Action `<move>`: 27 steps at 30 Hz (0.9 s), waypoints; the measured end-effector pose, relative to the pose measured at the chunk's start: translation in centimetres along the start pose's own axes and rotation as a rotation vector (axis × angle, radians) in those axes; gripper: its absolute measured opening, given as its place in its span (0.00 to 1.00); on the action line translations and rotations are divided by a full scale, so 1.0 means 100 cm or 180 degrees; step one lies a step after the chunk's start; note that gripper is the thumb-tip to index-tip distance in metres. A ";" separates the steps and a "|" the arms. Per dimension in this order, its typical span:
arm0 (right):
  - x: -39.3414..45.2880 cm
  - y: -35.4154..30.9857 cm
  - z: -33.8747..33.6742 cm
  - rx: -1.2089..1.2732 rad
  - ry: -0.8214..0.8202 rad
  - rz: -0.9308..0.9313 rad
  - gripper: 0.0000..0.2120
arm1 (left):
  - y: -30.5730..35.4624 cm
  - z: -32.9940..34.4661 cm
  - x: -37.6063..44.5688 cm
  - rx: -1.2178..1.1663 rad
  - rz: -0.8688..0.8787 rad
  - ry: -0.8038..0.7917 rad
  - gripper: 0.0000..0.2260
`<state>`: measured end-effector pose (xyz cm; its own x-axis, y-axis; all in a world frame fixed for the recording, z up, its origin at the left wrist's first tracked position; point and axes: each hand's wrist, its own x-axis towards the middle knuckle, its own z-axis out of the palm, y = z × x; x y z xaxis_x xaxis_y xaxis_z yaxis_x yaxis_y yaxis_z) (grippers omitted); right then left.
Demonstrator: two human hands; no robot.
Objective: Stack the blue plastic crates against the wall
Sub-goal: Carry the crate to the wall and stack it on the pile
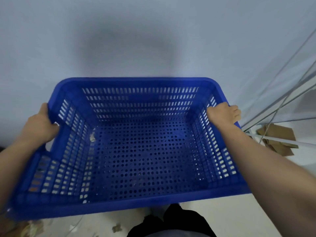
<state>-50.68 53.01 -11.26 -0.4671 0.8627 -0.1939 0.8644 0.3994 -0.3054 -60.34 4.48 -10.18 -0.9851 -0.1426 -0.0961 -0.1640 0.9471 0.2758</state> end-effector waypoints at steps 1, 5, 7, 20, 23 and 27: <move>0.004 0.004 -0.003 0.0019 0.0041 0.0038 0.23 | 0.007 0.001 -0.004 -0.0061 0.0024 -0.0002 0.14; 0.011 0.007 -0.009 0.0193 0.0151 0.0138 0.22 | 0.010 0.010 -0.011 -0.0334 -0.0161 0.0044 0.18; 0.012 0.005 -0.013 0.0295 0.0132 0.0138 0.21 | 0.002 0.014 -0.013 -0.0429 -0.0290 0.0070 0.20; 0.012 0.010 -0.008 0.0207 0.0302 0.0075 0.23 | 0.024 0.017 -0.018 -0.0247 -0.0457 0.0057 0.18; 0.009 0.010 -0.006 0.0195 0.0177 -0.0031 0.22 | 0.015 0.015 -0.020 -0.0155 -0.0497 0.0032 0.17; 0.003 -0.004 -0.002 0.0177 0.0031 -0.0022 0.22 | 0.009 0.008 -0.016 -0.0203 -0.0619 0.0096 0.17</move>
<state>-51.14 53.15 -10.98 -0.4709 0.8631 -0.1826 0.8494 0.3878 -0.3580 -58.88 5.83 -10.53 -0.9355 -0.3306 -0.1249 -0.3534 0.8809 0.3148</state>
